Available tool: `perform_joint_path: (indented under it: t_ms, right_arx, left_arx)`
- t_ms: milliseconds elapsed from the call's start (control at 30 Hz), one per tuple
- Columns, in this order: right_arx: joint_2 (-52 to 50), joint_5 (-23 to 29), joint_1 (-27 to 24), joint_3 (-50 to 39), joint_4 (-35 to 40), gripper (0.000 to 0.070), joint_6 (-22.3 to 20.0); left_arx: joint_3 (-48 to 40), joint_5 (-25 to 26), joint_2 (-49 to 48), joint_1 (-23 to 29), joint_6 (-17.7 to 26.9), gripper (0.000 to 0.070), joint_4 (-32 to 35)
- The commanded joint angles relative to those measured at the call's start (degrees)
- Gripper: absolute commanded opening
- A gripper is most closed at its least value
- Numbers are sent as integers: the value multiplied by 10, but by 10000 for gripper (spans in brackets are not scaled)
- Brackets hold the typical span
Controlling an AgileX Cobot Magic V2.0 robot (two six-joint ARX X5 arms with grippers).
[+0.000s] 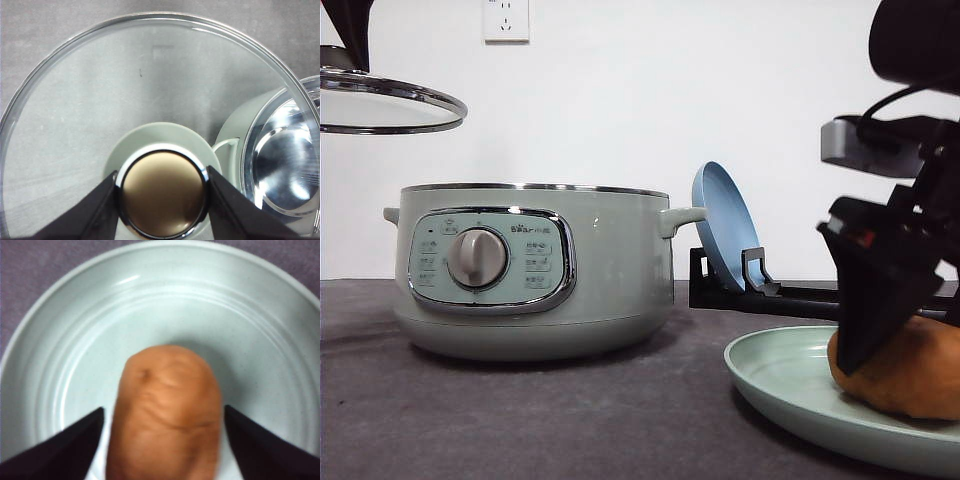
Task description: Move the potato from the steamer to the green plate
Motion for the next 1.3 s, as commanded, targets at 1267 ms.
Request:
perform_joint_path:
  t_ms: [1267]
  right_arx:
    - [-379,42,2,342,-348,684,-9]
  left_arx:
    - [25,2,-8,-14,-5,16,20]
